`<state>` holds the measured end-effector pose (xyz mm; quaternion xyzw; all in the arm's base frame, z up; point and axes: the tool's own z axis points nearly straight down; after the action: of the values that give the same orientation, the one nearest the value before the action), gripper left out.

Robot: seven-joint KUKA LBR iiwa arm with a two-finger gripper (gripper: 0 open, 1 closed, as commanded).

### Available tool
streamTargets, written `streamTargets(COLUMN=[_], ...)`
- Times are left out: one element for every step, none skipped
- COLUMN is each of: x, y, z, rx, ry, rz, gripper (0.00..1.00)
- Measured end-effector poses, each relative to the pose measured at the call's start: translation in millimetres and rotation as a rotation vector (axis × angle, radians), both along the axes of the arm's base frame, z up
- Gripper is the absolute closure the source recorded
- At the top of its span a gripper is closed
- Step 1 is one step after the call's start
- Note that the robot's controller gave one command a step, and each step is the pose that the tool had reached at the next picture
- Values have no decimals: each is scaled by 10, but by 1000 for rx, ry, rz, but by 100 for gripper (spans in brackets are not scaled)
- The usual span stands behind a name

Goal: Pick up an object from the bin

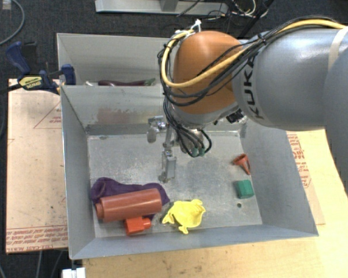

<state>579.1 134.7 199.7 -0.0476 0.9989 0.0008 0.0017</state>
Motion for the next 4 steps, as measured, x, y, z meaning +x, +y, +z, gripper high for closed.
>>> streamTargets(x=[-674, -591, -760, -745], y=[169, 270, 242, 406], z=[-390, -490, -1202, -1252], rx=[0, 0, 1, 2], ry=[3, -2, -3, -29], rz=[98, 279, 369, 491], gripper=[0, 0, 0, 100])
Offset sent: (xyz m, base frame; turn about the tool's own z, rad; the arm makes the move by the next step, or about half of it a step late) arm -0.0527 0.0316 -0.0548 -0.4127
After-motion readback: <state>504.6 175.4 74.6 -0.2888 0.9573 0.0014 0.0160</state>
